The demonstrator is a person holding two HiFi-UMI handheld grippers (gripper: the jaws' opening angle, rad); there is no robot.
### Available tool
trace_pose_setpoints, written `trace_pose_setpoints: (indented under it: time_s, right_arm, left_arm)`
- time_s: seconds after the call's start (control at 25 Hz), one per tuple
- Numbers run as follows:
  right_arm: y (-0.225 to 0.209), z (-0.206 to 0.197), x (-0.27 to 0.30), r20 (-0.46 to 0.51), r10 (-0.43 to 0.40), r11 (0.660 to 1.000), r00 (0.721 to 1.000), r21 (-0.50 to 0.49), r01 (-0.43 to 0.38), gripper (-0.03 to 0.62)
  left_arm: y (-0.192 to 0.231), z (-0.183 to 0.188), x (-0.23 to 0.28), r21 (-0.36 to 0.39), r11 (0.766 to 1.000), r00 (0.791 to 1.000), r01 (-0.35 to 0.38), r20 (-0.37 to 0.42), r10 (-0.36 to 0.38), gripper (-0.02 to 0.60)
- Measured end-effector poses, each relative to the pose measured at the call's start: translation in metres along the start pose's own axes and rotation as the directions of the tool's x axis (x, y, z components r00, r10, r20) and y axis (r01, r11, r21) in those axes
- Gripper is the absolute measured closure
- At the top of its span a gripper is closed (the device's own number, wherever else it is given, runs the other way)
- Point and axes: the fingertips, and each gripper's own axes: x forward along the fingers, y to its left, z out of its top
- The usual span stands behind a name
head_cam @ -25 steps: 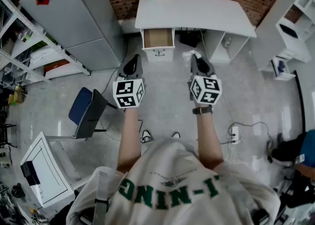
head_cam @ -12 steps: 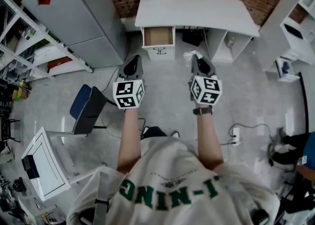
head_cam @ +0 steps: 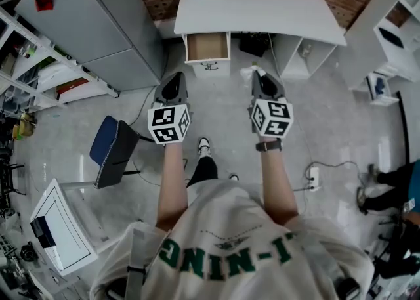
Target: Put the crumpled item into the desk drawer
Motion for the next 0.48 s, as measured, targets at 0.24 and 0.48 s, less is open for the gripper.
trace_pose_setpoints:
  time_s: [0.24,0.48]
  right_arm:
    - [-0.008,0.013,0.058,-0.005,-0.049,0.999,0.999,-0.005,0.049,0.566]
    - [0.01,0.023,0.121,-0.015,-0.053,0.998,0.998,-0.023,0.053,0.567]
  left_arm:
    - [0.041,0.014,0.058,-0.001,0.999,0.998,0.036,0.047,-0.036,0.581]
    - [0.087,0.027,0.115,0.0,0.998,0.996,0.057,0.067,-0.057,0.581]
